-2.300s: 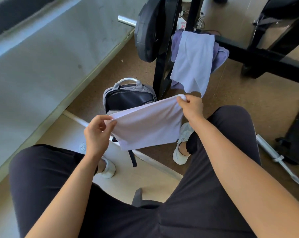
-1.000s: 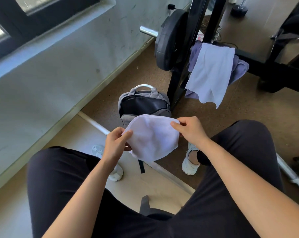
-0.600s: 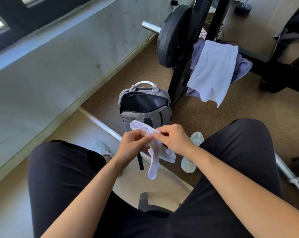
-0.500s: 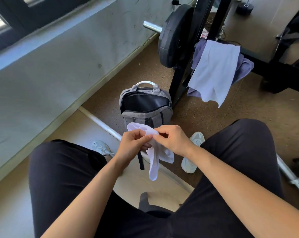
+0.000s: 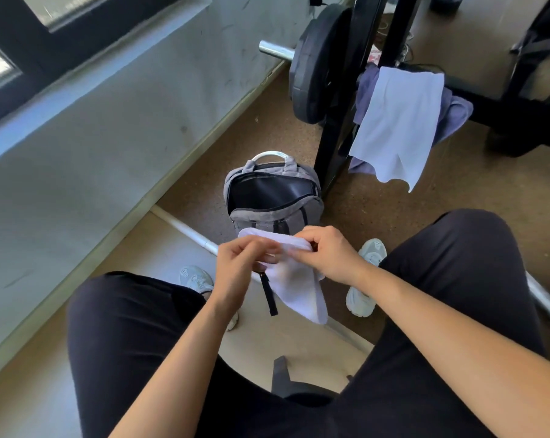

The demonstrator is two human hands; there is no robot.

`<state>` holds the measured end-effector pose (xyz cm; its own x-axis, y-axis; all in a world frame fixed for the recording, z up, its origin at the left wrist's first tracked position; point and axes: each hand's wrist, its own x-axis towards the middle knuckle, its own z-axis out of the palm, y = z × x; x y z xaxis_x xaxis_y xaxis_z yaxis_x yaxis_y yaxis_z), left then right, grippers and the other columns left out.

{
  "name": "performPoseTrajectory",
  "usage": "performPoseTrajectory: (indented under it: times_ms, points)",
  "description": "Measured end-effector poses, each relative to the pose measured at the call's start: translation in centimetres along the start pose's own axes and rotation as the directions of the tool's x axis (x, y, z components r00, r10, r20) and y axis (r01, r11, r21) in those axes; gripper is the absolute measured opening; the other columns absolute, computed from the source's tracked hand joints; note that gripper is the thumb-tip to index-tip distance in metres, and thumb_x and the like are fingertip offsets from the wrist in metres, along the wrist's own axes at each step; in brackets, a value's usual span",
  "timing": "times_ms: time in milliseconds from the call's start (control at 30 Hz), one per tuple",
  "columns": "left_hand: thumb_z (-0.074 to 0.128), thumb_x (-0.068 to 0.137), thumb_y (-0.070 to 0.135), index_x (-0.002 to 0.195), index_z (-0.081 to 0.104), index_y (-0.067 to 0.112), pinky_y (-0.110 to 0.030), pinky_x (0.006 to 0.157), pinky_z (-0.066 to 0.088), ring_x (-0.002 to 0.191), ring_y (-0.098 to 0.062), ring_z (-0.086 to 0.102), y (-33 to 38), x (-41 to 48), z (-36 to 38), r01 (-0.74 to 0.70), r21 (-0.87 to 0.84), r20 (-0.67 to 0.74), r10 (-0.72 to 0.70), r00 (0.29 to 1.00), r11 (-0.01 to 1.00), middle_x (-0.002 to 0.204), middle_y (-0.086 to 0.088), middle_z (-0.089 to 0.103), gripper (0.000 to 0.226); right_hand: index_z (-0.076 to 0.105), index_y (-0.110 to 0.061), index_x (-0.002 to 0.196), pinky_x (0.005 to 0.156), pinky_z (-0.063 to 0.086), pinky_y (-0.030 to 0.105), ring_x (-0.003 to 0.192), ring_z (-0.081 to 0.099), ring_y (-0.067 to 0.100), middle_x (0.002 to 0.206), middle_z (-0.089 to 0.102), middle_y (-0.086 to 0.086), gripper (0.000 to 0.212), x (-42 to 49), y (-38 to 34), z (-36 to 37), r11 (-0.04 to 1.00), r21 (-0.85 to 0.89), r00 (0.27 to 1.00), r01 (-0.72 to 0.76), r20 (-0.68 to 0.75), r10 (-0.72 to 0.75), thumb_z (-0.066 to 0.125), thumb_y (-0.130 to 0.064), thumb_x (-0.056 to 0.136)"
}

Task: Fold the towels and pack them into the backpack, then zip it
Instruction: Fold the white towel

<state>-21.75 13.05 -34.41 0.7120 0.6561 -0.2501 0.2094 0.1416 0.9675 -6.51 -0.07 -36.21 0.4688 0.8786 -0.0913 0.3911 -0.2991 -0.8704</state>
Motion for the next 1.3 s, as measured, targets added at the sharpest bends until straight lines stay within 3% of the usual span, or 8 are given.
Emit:
performPoseTrajectory:
  times_ms: [133, 300, 433, 600, 700, 933, 1100, 1300]
  points:
    - [0.068, 0.077, 0.01, 0.095, 0.073, 0.013, -0.023, 0.06, 0.041, 0.064, -0.007, 0.055, -0.4, 1.5, -1.9, 0.045, -0.065, -0.155, -0.054, 0.986, 0.997, 0.083, -0.005, 0.062, 0.019, 0.064, -0.001, 0.079, 0.069, 0.043, 0.027, 0.071, 0.053, 0.012, 0.072, 0.057, 0.004, 0.024, 0.1, 0.5, -2.3, 0.947, 0.293, 0.991, -0.129, 0.08, 0.11, 0.068, -0.018, 0.096]
    - [0.09, 0.066, 0.028, 0.137, 0.054, 0.041, -0.038, 0.099, 0.053, 0.124, -0.018, 0.059, -2.0, 2.4, -3.0, 0.043, 0.123, 0.115, -0.057, 0.992, 0.992, 0.137, 0.002, 0.06, 0.081, 0.056, 0.018, 0.113, 0.086, 0.047, 0.032, 0.096, 0.056, 0.028, 0.101, 0.061, 0.022, 0.062, 0.1, 1.0, -4.2, 0.839, 0.506, 0.972, -0.203, 0.205, 0.112, 0.074, -0.036, 0.089]
    - [0.087, 0.08, 0.012, 0.122, 0.071, 0.02, -0.035, 0.097, 0.054, 0.113, -0.017, 0.07, -1.9, 1.6, -1.3, 0.001, 0.152, 0.289, -0.045, 0.956, 0.988, 0.117, 0.0, 0.077, 0.045, 0.059, 0.01, 0.126, 0.094, 0.053, 0.03, 0.107, 0.064, 0.026, 0.115, 0.066, 0.021, 0.041, -0.1, 1.1, -4.7, 0.8, 0.535, 0.944, -0.271, 0.313, 0.11, 0.063, -0.015, 0.095]
    - [0.082, 0.085, 0.014, 0.084, 0.079, 0.013, -0.027, 0.071, 0.054, 0.077, -0.012, 0.068, -0.8, 0.8, -0.8, -0.094, 0.079, 0.106, 0.085, 0.991, 0.992, 0.083, 0.0, 0.076, 0.004, 0.06, 0.007, 0.128, 0.095, 0.054, 0.029, 0.107, 0.067, 0.021, 0.116, 0.07, 0.016, 0.046, -0.1, 1.0, -4.8, 0.782, 0.576, 0.965, -0.238, 0.232, 0.122, 0.063, -0.02, 0.09]
    - [0.079, 0.085, 0.031, 0.084, 0.073, 0.002, -0.037, 0.069, 0.048, 0.075, -0.019, 0.063, -0.5, 0.6, -0.7, -0.069, 0.061, 0.058, 0.065, 0.996, 0.996, 0.08, -0.011, 0.07, 0.029, 0.064, 0.007, 0.123, 0.096, 0.052, 0.033, 0.105, 0.065, 0.022, 0.118, 0.068, 0.025, 0.044, -0.1, 1.0, -4.5, 0.828, 0.537, 0.984, -0.16, 0.15, 0.093, 0.064, -0.024, 0.092]
    - [0.073, 0.09, 0.035, 0.101, 0.076, 0.005, -0.06, 0.086, 0.056, 0.095, -0.042, 0.073, 0.0, 0.5, -1.0, 0.022, -0.064, 0.046, -0.019, 0.999, 0.998, 0.106, -0.026, 0.075, 0.032, 0.071, 0.002, 0.113, 0.1, 0.054, 0.035, 0.112, 0.07, 0.028, 0.116, 0.074, 0.015, 0.043, -0.1, 0.8, -3.8, 0.796, 0.541, 0.96, -0.271, 0.215, 0.181, 0.073, -0.027, 0.082]
    - [0.067, 0.095, 0.036, 0.122, 0.071, 0.005, -0.049, 0.095, 0.056, 0.106, -0.033, 0.071, 0.5, 1.2, -1.1, 0.139, -0.359, 0.036, -0.135, 0.99, 0.923, 0.12, -0.022, 0.073, 0.041, 0.075, -0.01, 0.108, 0.086, 0.056, 0.023, 0.105, 0.073, 0.014, 0.108, 0.078, 0.0, 0.022, -0.2, 0.6, -1.9, 0.852, 0.406, 0.928, -0.33, 0.304, 0.215, 0.077, -0.008, 0.086]
    - [0.053, 0.095, 0.06, 0.138, 0.063, 0.015, -0.045, 0.114, 0.042, 0.133, -0.027, 0.06, -0.2, 2.0, -1.8, 0.303, -0.432, 0.192, -0.242, 0.951, 0.849, 0.138, -0.012, 0.067, 0.063, 0.067, 0.004, 0.122, 0.098, 0.056, 0.044, 0.111, 0.069, 0.034, 0.122, 0.071, 0.02, 0.037, 0.1, -0.1, -1.6, 0.723, 0.602, 0.94, -0.34, 0.228, 0.253, 0.068, -0.019, 0.093]
